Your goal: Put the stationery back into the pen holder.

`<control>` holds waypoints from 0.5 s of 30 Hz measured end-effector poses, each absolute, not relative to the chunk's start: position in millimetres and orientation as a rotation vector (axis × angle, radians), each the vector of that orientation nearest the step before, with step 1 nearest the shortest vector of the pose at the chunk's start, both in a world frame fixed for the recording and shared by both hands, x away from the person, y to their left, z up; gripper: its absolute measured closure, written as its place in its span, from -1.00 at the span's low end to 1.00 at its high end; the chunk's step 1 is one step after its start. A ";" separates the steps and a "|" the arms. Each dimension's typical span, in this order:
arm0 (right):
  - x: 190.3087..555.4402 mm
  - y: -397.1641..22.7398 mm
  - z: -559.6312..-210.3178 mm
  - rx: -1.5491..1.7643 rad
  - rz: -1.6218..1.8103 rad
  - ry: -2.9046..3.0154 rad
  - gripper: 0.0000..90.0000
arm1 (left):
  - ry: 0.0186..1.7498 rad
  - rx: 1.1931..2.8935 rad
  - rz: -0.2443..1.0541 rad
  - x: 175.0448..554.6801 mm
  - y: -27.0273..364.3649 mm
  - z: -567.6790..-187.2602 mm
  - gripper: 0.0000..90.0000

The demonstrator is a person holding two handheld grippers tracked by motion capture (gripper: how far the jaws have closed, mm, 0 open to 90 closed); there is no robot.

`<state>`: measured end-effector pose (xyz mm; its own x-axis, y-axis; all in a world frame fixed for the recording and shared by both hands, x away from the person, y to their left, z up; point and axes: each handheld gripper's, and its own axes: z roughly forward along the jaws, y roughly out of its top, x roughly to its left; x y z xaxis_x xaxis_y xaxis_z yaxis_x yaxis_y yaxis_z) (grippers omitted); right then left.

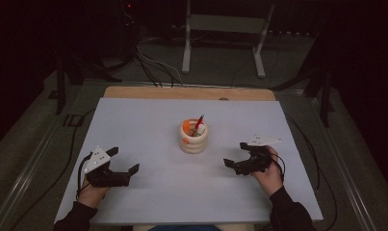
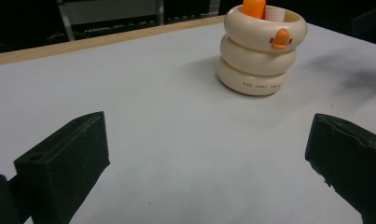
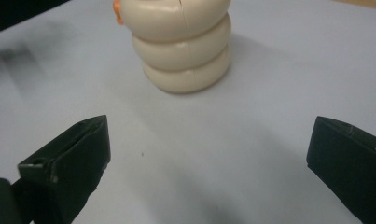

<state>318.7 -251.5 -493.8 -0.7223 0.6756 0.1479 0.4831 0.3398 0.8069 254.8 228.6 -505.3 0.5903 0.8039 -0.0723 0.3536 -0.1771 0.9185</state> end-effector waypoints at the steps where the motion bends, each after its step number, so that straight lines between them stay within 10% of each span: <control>1: 317.2 -252.8 -494.9 1.049 1.325 2.389 -1.00 | 0.950 1.773 0.538 254.7 228.5 -505.2 -1.00; 15: 294.2 -275.9 -499.8 1.041 1.305 2.356 -1.00 | 0.942 1.779 0.536 254.2 227.5 -505.2 -1.00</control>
<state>294.2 -275.9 -499.8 -0.7120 0.6925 0.1158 0.4657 0.3423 0.8161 254.2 227.5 -505.2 0.5965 0.7999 -0.0665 0.3513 -0.1856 0.9177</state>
